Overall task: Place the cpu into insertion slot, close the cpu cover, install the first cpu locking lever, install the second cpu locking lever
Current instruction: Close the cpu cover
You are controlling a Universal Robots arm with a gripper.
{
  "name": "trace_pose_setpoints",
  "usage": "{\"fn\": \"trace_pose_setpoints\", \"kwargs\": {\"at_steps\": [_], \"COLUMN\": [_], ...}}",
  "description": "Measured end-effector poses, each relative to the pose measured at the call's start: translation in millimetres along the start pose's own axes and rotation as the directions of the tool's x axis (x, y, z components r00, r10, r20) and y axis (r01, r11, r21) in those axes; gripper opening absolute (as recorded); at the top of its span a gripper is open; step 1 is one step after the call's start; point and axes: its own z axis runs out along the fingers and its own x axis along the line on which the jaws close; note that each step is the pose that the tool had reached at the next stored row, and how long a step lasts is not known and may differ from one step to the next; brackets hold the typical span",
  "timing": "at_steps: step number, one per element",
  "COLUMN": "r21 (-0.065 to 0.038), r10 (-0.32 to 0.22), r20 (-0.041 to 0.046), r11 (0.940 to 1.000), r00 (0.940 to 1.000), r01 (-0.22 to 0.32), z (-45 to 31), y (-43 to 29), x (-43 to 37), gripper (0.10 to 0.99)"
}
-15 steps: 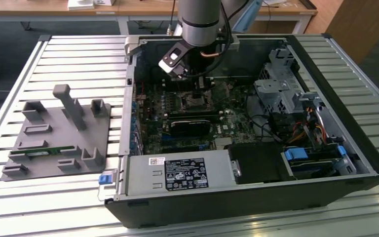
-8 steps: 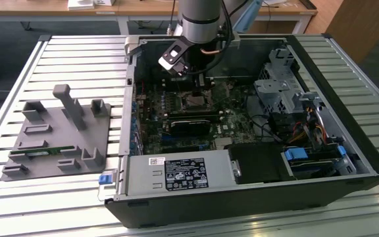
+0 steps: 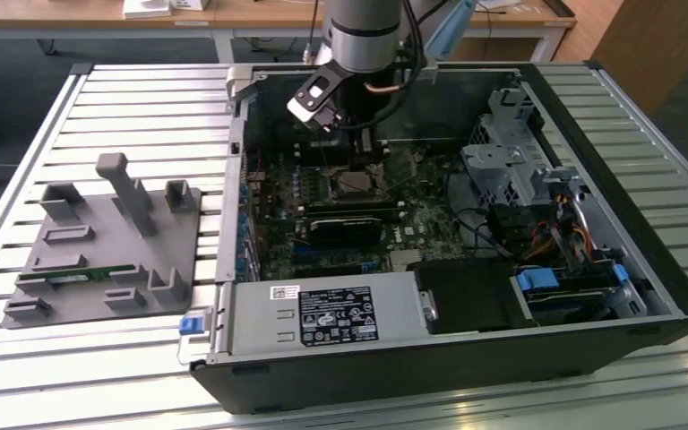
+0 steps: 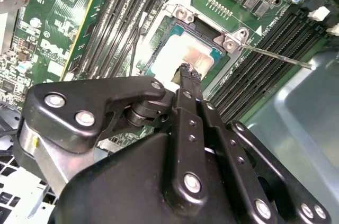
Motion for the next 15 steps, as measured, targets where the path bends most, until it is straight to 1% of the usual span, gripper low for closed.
{"fn": "trace_pose_setpoints", "kwargs": {"at_steps": [3,4,15], "r21": [0.001,0.001,0.005], "r10": [0.000,0.000,0.000], "r20": [0.0000,-0.0001,-0.0002], "r11": [1.0000,1.0000,1.0000], "r00": [1.0000,1.0000,1.0000], "r01": [0.000,0.000,0.000], "z": [-4.7,-8.8,-29.9], "y": [0.2,0.4,1.6], "x": [-0.1,-0.2,-0.7], "gripper": [0.106,0.106,0.106]}}
